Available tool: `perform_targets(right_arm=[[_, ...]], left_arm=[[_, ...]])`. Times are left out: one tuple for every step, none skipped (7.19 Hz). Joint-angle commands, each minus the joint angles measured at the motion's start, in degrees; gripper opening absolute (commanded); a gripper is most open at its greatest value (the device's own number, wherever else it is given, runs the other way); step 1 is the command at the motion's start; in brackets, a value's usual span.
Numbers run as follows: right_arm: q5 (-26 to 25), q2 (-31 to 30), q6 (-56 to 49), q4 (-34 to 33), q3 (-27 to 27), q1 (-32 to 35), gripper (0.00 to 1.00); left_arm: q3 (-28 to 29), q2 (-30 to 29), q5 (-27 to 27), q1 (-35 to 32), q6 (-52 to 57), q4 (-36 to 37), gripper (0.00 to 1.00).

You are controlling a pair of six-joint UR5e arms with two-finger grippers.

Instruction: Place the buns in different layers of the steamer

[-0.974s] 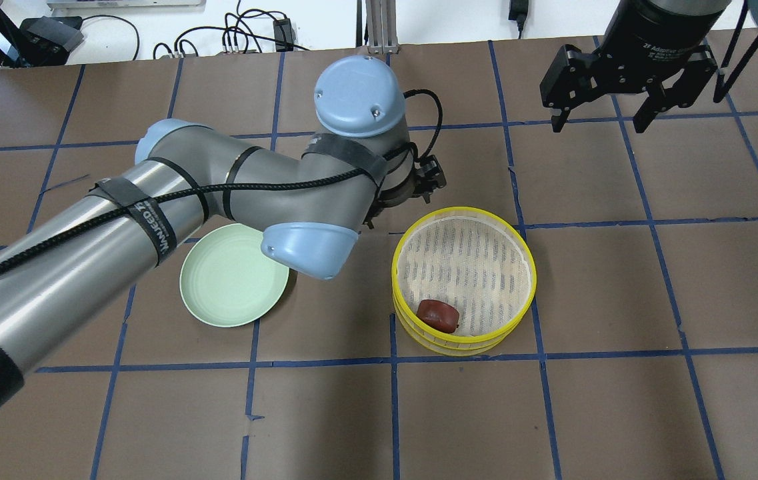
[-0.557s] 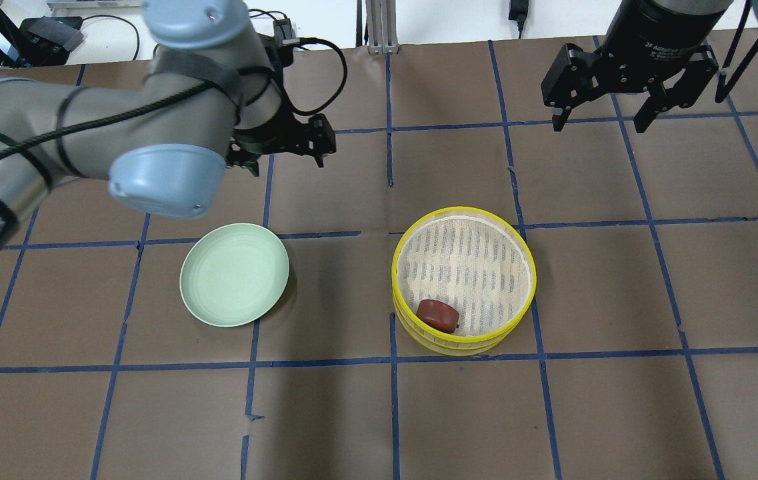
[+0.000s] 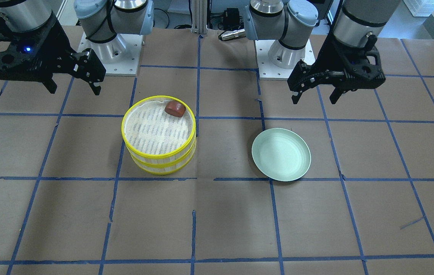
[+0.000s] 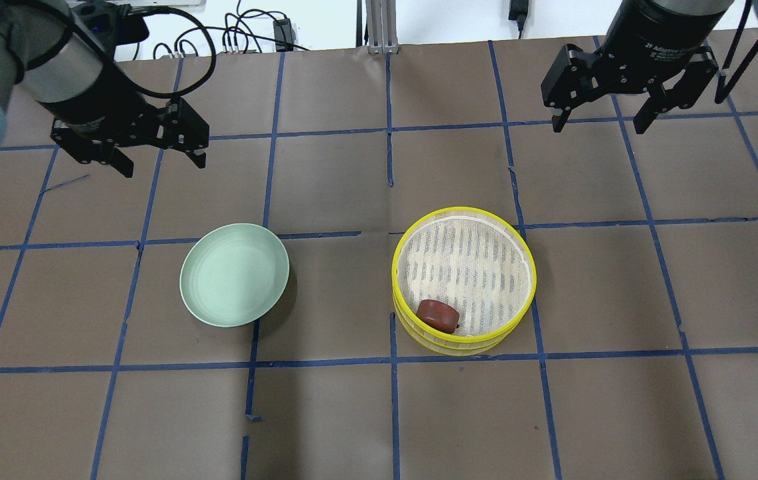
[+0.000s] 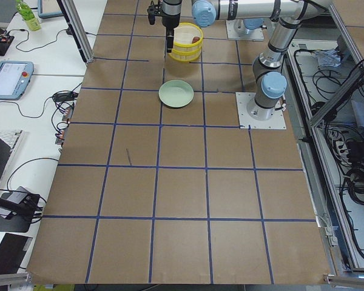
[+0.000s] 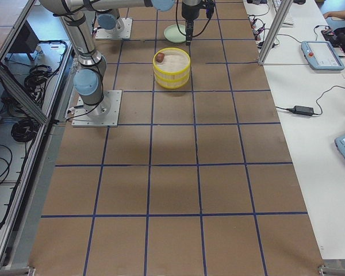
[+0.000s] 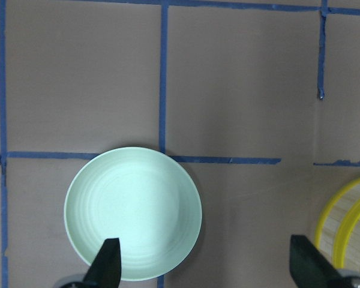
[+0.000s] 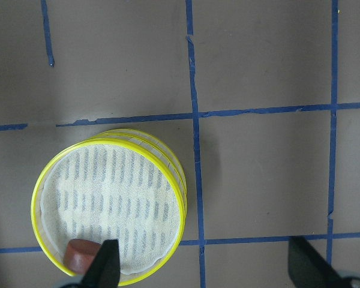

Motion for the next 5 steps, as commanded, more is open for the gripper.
perform_targets(right_arm=[[-0.1, 0.0, 0.0, 0.2, 0.0, 0.0, 1.00], [-0.1, 0.0, 0.0, 0.2, 0.0, 0.0, 1.00], [-0.1, 0.0, 0.0, 0.2, 0.0, 0.0, 1.00], [-0.1, 0.0, 0.0, 0.3, 0.0, 0.0, 1.00], [-0.1, 0.0, 0.0, 0.3, 0.0, 0.0, 1.00]], left_arm=[[0.8, 1.8, -0.3, 1.3, 0.5, -4.7, 1.00], [0.7, 1.9, -0.3, 1.3, 0.6, -4.7, 1.00], [0.0, 2.1, -0.4, 1.1, 0.5, -4.9, 1.00], [-0.3, 2.0, -0.5, 0.9, 0.5, -4.9, 1.00], [-0.5, 2.3, -0.7, 0.8, 0.5, -5.8, 1.00]])
